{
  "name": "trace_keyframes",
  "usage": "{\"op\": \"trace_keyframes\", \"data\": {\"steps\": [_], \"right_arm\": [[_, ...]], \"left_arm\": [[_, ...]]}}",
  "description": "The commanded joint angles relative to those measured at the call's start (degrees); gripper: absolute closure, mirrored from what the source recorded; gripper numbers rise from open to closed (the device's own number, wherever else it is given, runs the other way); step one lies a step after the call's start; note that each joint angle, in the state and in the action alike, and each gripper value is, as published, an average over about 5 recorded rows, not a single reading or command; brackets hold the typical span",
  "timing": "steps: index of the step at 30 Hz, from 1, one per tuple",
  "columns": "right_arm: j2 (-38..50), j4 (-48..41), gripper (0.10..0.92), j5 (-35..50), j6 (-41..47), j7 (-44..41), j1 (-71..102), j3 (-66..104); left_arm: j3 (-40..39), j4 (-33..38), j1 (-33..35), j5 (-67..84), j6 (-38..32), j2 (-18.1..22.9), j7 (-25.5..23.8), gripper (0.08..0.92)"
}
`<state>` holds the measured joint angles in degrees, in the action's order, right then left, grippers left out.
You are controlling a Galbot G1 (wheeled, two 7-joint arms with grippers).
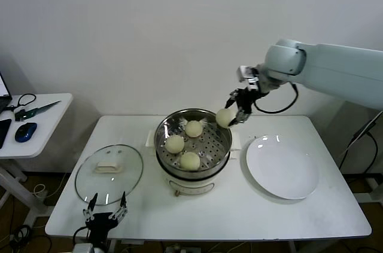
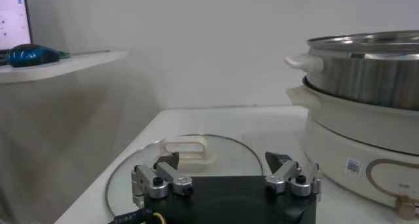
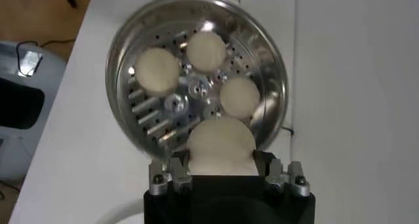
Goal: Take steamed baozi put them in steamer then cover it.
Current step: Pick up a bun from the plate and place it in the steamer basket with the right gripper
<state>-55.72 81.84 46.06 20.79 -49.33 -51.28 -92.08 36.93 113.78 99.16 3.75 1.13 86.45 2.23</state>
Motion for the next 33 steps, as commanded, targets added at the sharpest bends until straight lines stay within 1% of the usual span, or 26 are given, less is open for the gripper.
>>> {"op": "trace_keyframes", "data": {"steps": [1,13,23,30,33], "right_arm": [[-9.27,-1.51,0.364,1.21,5.8,4.79,6.5,0.11],[-8.17,-5.38,0.364,-5.14,5.73,4.63,13.9,1.71],[-7.45,-5.29,0.361,-7.72,5.5,4.0,14.5,2.09],[-6.98,-5.39,0.364,-7.98,5.12,3.29,14.61,2.31],[-6.78,-5.69,0.351,-8.45,4.78,3.23,14.5,2.88]], "left_arm": [[-0.14,0.04,-0.02,0.03,-0.01,-0.03,-0.01,0.177],[0.56,-0.31,0.23,0.28,-0.04,-0.62,-0.02,0.177],[0.46,-0.58,0.23,0.28,-0.07,-0.52,-0.05,0.177],[0.53,-0.57,0.22,0.34,-0.08,-0.55,-0.05,0.177],[0.52,-0.55,0.22,0.36,-0.11,-0.52,-0.05,0.177]]}}
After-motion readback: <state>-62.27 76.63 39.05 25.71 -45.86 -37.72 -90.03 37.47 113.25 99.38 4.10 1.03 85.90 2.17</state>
